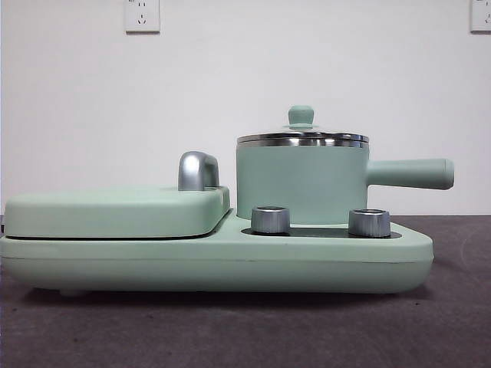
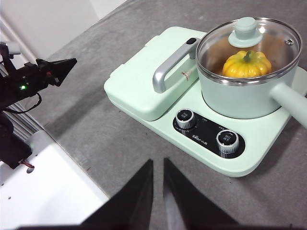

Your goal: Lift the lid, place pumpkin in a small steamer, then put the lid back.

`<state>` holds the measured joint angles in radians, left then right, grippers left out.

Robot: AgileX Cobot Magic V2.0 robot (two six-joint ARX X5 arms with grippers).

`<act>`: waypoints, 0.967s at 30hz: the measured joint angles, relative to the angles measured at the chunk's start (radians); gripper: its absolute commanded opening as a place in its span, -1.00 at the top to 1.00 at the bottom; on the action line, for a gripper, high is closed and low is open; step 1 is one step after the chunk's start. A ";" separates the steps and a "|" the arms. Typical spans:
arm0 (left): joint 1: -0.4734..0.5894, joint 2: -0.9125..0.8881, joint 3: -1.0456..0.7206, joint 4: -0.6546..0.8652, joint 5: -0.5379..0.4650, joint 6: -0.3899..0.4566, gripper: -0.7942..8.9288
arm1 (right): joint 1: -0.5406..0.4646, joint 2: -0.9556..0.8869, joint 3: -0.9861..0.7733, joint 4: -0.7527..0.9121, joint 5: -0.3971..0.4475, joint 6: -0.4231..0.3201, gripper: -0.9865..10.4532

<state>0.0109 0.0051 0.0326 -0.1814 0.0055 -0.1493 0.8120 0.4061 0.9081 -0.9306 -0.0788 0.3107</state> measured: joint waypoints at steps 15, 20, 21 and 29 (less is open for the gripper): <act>0.000 0.000 0.000 0.000 0.000 0.000 0.79 | -0.271 -0.083 -0.081 0.037 0.072 0.000 0.77; 0.000 0.000 0.000 0.000 0.000 0.000 0.79 | -0.470 -0.160 -0.286 0.208 0.171 -0.040 0.77; 0.000 0.000 0.000 0.000 0.000 0.000 0.79 | -0.501 -0.176 -0.333 0.247 0.186 -0.051 0.77; 0.000 0.000 0.000 0.000 0.000 0.000 0.79 | -0.667 -0.308 -0.683 0.613 0.204 -0.187 0.78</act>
<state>0.0109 0.0051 0.0326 -0.1814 0.0055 -0.1493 0.1452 0.0978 0.2249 -0.3176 0.1249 0.1238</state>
